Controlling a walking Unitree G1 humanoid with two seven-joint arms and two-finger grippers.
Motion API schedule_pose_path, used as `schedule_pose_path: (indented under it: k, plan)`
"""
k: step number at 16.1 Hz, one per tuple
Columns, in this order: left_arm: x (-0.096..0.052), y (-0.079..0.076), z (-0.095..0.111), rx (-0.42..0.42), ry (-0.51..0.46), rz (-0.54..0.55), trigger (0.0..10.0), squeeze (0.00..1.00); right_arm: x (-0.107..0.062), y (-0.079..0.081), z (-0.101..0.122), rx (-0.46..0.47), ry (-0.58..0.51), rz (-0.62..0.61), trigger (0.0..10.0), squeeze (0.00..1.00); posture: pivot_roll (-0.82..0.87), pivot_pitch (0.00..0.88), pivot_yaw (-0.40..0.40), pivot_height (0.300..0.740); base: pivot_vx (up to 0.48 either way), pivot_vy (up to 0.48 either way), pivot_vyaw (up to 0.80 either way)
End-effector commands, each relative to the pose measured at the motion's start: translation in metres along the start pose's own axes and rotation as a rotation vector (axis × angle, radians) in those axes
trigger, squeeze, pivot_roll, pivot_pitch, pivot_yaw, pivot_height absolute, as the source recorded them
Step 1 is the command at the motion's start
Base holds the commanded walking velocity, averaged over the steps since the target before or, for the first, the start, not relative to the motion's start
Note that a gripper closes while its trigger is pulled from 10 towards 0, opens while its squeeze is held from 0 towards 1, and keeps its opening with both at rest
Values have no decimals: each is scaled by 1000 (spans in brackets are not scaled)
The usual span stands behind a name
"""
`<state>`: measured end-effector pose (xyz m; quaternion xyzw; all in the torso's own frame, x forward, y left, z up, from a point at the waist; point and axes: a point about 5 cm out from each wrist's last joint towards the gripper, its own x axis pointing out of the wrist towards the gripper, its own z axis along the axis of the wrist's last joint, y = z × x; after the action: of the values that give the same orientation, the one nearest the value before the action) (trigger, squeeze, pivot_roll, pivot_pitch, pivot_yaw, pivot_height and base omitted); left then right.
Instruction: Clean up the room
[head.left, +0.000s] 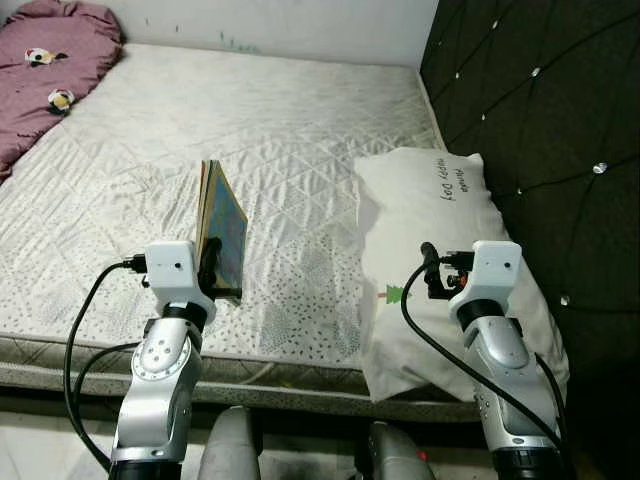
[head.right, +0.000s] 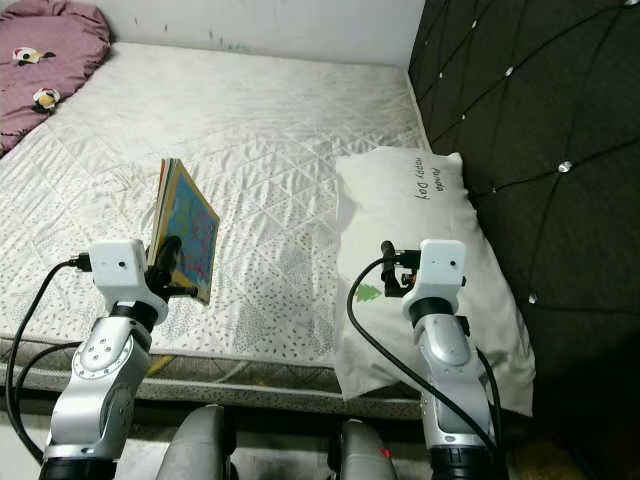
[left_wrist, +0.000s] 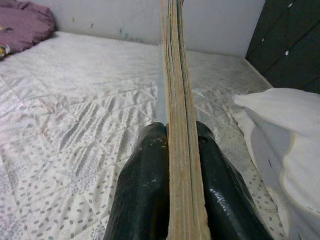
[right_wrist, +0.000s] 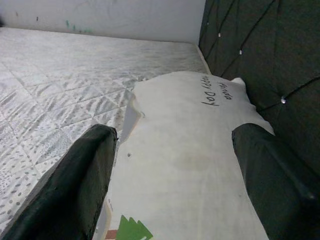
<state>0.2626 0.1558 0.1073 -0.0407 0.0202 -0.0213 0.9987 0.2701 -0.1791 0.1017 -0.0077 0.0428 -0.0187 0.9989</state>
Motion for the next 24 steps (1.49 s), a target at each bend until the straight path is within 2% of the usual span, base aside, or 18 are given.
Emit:
schedule_pose_path:
  k: [1, 5, 6, 9, 15, 24]
  plan:
    - [3, -3, 8, 8, -39, -3, 10000, 0, -1, -3, 1, 2, 5, -7, 10000, 0, -15, 0, -39, 627, 0, 0, 0]
    - [3, -1, 9, 12, -43, 25, 10000, 0, -1, -4, 1, 1, 6, -5, 10000, 0, -16, 0, -41, 582, 0, 0, 0]
    - [4, 0, 9, -22, -39, 34, 10000, 0, -1, -4, 1, -1, 6, -4, 10000, 0, -15, 0, -44, 582, 0, 0, 0]
    - [7, 4, 12, -47, -47, 59, 10000, 0, 0, -4, 1, -2, 12, -1, 10000, 0, -17, 0, -46, 582, 0, 0, 0]
    - [12, 7, 15, -53, -64, 52, 10000, 0, 0, -1, 0, -3, 18, 15, 10000, 0, -16, 0, -45, 582, 0, 0, 0]
    - [18, 8, 17, -74, -69, 53, 10000, 0, 1, 0, 2, 6, 13, 37, 10000, 0, -25, 0, -45, 582, 304, 0, 0]
